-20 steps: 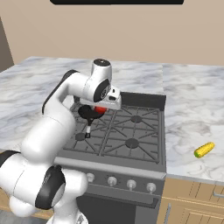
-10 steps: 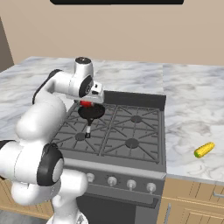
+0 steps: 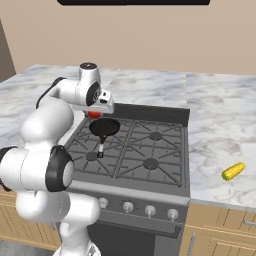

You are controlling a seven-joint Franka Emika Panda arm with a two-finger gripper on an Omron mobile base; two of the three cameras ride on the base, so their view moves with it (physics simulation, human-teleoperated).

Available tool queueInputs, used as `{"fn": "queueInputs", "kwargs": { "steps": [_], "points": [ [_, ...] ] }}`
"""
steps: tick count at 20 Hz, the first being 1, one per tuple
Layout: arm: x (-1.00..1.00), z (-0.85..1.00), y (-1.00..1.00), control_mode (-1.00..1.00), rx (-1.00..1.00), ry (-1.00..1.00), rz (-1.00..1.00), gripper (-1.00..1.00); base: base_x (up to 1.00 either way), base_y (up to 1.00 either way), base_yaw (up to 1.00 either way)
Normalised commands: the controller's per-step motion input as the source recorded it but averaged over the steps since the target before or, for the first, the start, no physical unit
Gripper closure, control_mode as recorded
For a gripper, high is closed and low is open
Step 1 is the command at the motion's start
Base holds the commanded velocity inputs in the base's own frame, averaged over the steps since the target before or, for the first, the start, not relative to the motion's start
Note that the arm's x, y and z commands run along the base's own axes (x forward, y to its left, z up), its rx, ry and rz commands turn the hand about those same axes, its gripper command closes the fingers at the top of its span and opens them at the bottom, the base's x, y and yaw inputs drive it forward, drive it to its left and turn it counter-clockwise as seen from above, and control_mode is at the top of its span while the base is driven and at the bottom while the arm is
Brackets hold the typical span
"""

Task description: Put the tomato and corn in the pan. Then turn on the rear left burner and set the heat to medium.

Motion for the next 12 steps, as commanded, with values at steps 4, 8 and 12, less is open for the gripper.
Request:
{"fn": "queueInputs", "kwargs": {
  "steps": [4,8,12],
  "points": [
    [0.34,-0.43,0.0,-1.0,-0.04,0.05,0.0,1.0,0.0,0.0,0.0],
    [0.48,-0.58,0.01,-1.0,-0.01,0.03,0.0,1.0,0.0,0.0,0.0],
    [0.43,-0.34,0.11,-1.0,0.0,0.02,0.0,1.0,0.0,0.0,0.0]
  ]
}}
